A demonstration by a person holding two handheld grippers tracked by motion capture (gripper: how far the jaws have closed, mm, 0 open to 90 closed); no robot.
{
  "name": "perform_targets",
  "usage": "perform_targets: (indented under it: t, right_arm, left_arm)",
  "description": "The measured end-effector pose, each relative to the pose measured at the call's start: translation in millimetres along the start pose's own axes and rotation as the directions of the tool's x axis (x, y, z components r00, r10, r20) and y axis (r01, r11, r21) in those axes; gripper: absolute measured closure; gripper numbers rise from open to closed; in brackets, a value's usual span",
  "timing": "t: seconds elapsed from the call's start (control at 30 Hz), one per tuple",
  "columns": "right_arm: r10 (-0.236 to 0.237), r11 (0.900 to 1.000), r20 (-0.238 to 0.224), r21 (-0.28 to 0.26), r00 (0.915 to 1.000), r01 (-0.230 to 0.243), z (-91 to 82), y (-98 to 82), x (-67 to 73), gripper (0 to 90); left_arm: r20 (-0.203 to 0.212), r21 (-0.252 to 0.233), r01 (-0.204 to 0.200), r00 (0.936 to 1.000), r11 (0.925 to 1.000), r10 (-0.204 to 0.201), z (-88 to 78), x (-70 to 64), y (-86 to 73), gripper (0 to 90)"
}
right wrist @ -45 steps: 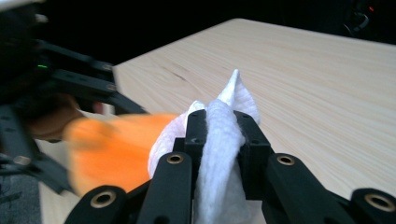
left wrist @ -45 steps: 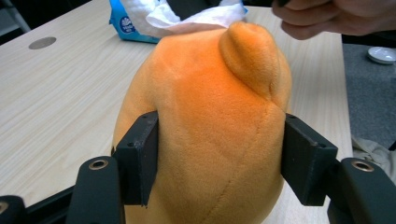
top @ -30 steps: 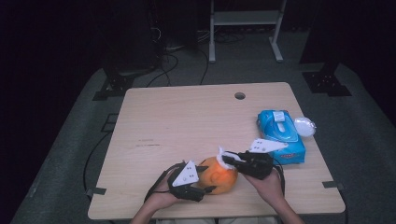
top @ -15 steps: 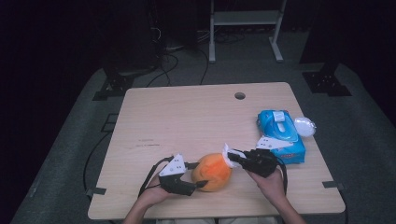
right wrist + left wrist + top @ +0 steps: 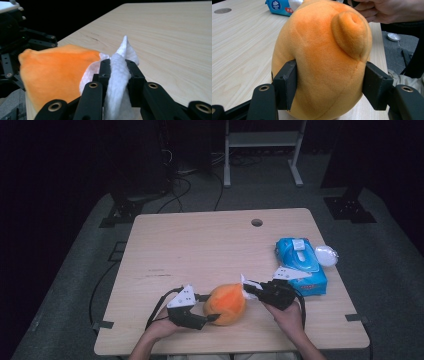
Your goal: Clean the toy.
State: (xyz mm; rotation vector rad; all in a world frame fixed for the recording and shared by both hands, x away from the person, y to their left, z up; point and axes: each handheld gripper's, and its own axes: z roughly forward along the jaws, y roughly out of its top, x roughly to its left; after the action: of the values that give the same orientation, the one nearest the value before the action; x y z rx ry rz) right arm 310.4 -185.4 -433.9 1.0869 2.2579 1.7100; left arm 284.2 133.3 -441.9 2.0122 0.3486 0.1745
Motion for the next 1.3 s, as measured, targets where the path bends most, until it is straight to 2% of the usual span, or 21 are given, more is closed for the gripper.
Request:
perform_targets:
  t: [0.17,0.23,0.3,0.4,0.47,0.6,0.67,0.73,0.83,0.9,1.0,1.07,1.17,1.2,1.3]
  right_arm:
    - [-0.005,0.999,-0.038,-0.039,0.9993,0.003,-3.9,6.8,9.6,76.3]
    - [-0.001,0.999,-0.037,-0.034,0.9993,0.000,-2.1,4.6,9.0,76.3]
    - [0.023,0.999,-0.033,-0.021,0.9992,-0.024,1.3,-1.1,4.8,76.3]
    - [0.044,0.999,-0.015,0.012,0.9989,-0.044,6.7,-8.2,-0.1,76.2]
    - [0.051,0.999,-0.017,0.007,0.9986,-0.051,5.7,-7.1,-1.1,76.2]
    - [0.012,0.999,-0.044,-0.039,0.9990,-0.014,-1.0,1.9,9.5,76.2]
    - [-0.001,0.999,-0.042,-0.033,0.9991,-0.001,0.5,1.5,11.9,76.2]
    - [0.027,0.999,-0.044,-0.023,0.9987,-0.028,3.1,-2.8,7.0,76.2]
    - [0.046,0.999,-0.016,0.006,0.9988,-0.046,5.5,-7.7,1.2,76.1]
    - [0.014,1.000,-0.006,-0.006,0.9999,-0.014,2.6,-4.1,7.0,76.1]
    - [-0.043,0.998,-0.038,-0.036,0.9983,0.042,-1.2,4.3,22.7,76.1]
    - [-0.082,0.996,-0.040,-0.031,0.9958,0.081,1.0,5.0,30.3,75.8]
    - [-0.047,0.999,-0.029,-0.025,0.9985,0.046,3.5,-0.1,21.7,75.8]
    - [-0.049,0.999,-0.011,-0.019,0.9988,0.048,2.9,-0.8,20.1,75.9]
    - [-0.083,0.996,-0.009,-0.030,0.9965,0.083,0.9,2.9,29.0,75.8]
  left_arm:
    - [0.000,-0.001,0.003,1.0000,1.0000,-0.003,-1.8,2.4,-1.1,35.5]
    - [-0.012,0.000,0.002,0.9999,1.0000,-0.002,-3.2,3.6,-0.7,35.5]
    - [-0.019,-0.001,0.011,0.9998,0.9999,-0.011,-4.4,4.8,-0.6,35.6]
    - [-0.016,-0.010,0.026,0.9995,0.9996,-0.026,-5.5,6.5,-1.9,35.8]
    - [-0.015,-0.013,0.032,0.9994,0.9994,-0.032,-6.3,7.2,-2.5,35.9]
    - [-0.012,-0.021,0.047,0.9988,0.9987,-0.048,-6.9,9.5,-3.6,35.8]
    - [-0.015,-0.021,0.049,0.9987,0.9986,-0.049,-7.3,10.0,-3.8,35.8]
    - [-0.020,-0.023,0.058,0.9981,0.9981,-0.058,-7.8,10.6,-3.6,35.9]
    - [-0.025,-0.026,0.066,0.9975,0.9975,-0.066,-9.3,11.9,-3.7,36.0]
    - [-0.027,-0.034,0.080,0.9963,0.9962,-0.081,-10.7,13.8,-4.8,36.0]
    - [-0.021,-0.053,0.123,0.9921,0.9910,-0.124,-11.8,18.5,-7.6,36.3]
    - [-0.024,-0.058,0.135,0.9904,0.9892,-0.136,-11.8,20.1,-7.9,36.6]
    - [-0.037,-0.063,0.149,0.9877,0.9868,-0.152,-10.9,20.0,-6.7,37.0]
    - [-0.037,-0.065,0.154,0.9869,0.9859,-0.157,-10.2,20.0,-6.1,37.0]
    - [-0.027,-0.075,0.163,0.9859,0.9838,-0.165,-7.7,20.4,-6.5,36.8]
